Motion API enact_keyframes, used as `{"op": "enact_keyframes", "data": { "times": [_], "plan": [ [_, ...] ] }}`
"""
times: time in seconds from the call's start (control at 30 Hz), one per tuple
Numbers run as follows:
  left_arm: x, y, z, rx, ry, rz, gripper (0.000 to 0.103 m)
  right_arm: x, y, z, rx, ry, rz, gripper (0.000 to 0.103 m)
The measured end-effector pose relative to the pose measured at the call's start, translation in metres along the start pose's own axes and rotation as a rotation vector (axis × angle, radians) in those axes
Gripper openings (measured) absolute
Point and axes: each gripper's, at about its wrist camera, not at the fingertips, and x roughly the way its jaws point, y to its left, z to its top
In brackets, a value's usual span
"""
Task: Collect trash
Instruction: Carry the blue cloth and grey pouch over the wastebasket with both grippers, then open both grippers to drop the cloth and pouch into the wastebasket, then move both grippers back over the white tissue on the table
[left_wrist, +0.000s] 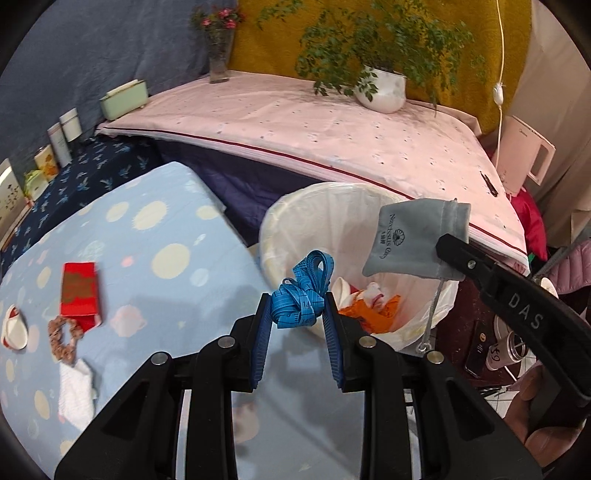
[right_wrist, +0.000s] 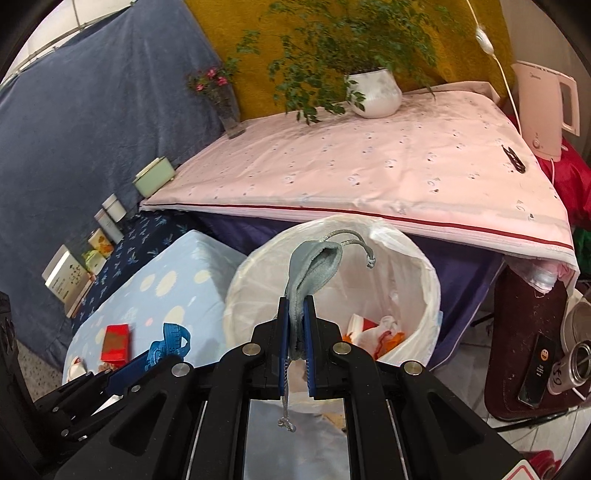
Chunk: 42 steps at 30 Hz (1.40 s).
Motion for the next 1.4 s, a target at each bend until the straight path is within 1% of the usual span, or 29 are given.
{"op": "enact_keyframes", "data": {
  "times": [0.33, 0.47, 0.5, 0.57, 0.63, 0.8, 0.97, 1.07, 1.13, 1.23, 1.4],
  "plan": [
    [0.036, -0.023, 0.015, 0.028, 0.031, -0.071, 0.027, 0.025, -0.030, 0.005, 0.041, 0.024, -0.045, 0.008],
    [0.046, -0.025, 0.018, 0.015, 0.039, -0.086, 0.029, 0.031, -0.032, 0.004, 0.038, 0.022, -0.066, 0.015],
    [0.048, -0.025, 0.018, 0.013, 0.039, -0.080, 0.031, 0.031, -0.031, 0.004, 0.037, 0.020, -0.070, 0.017],
    [0.051, -0.024, 0.018, 0.006, 0.041, -0.071, 0.038, 0.033, -0.032, 0.004, 0.044, 0.021, -0.073, 0.026],
    [0.051, -0.020, 0.017, -0.004, 0.040, -0.061, 0.044, 0.033, -0.033, 0.003, 0.052, 0.020, -0.076, 0.031],
    [0.049, -0.010, 0.014, -0.021, 0.035, -0.040, 0.051, 0.032, -0.031, 0.002, 0.047, 0.019, -0.081, 0.033],
    [0.042, 0.004, 0.011, -0.049, 0.031, -0.018, 0.052, 0.030, -0.020, 0.000, 0.029, 0.024, -0.073, 0.033],
    [0.035, 0.015, 0.007, -0.068, 0.024, -0.005, 0.052, 0.029, -0.008, -0.003, 0.010, 0.028, -0.062, 0.034],
    [0.030, 0.024, 0.004, -0.087, 0.019, 0.005, 0.054, 0.028, 0.003, -0.004, -0.008, 0.029, -0.054, 0.034],
    [0.022, 0.040, -0.002, -0.117, 0.011, 0.023, 0.056, 0.026, 0.018, -0.007, -0.031, 0.030, -0.041, 0.040],
    [0.009, 0.070, -0.014, -0.170, 0.008, 0.055, 0.057, 0.025, 0.047, -0.014, -0.070, 0.037, -0.015, 0.041]
  ]
}}
